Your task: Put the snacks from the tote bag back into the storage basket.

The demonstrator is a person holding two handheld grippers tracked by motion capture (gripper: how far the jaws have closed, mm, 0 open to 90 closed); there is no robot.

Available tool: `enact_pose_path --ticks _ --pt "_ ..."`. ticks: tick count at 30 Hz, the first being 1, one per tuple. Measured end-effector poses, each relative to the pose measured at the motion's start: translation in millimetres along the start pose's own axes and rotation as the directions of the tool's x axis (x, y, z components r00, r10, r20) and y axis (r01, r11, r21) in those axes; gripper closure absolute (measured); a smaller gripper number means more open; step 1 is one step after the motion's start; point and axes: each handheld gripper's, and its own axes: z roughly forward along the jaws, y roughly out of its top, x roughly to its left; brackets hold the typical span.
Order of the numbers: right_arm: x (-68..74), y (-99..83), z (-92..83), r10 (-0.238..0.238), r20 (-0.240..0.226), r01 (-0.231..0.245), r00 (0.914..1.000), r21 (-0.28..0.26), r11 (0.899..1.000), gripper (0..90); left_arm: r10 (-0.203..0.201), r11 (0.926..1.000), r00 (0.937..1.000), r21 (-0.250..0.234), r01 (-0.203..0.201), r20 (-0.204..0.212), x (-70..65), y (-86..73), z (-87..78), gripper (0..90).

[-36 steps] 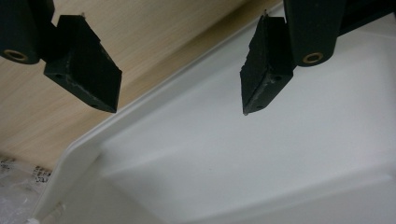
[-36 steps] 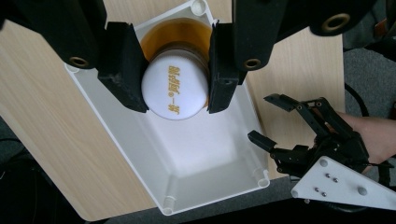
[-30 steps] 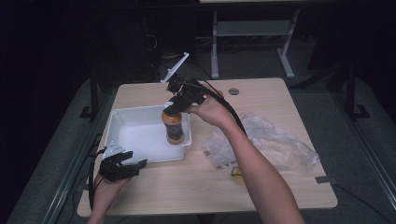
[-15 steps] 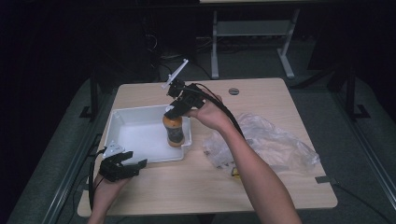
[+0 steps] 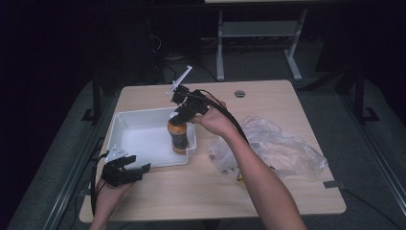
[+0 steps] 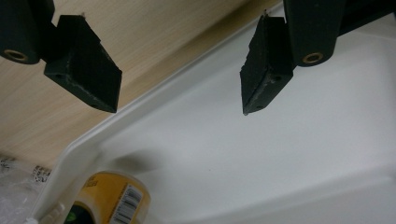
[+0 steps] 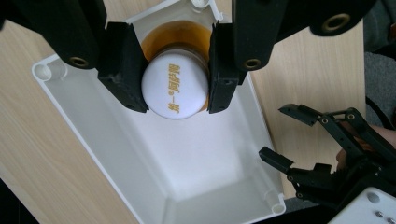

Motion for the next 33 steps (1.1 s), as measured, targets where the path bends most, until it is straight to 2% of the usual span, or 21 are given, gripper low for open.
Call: enact_pose_path --ticks 4,13,26,29,33 --pt "-0.5 -0.6 4.8 -0.01 -0.002 0.01 0.9999 0.008 1.0 59.1 0.004 1.0 1.0 0.0 -0.004 -0.001 0.0 0.4 -0.7 28.9" --pt "-3.3 -4.8 10.5 0.009 -0.005 -0.008 0.9999 0.02 1.0 59.1 0.002 1.0 1.0 -0.004 -0.002 0.002 0.0 0.7 -0.8 28.8" --pt "-6.4 -15.0 23.9 0.006 -0.023 -0.005 0.9997 0.042 0.999 59.0 0.008 1.0 1.0 0.004 -0.008 0.006 -0.4 1.6 1.5 28.8" --pt "-7.3 -17.3 24.0 0.008 -0.025 -0.007 0.9997 0.021 1.0 59.0 0.005 1.0 1.0 0.004 -0.005 0.007 -0.4 2.0 2.1 28.8" --pt "-6.3 -16.7 24.9 -0.004 -0.03 0.005 0.9995 0.02 1.0 58.9 0.004 1.0 1.0 0.004 -0.004 0.007 0.0 2.7 3.0 28.8"
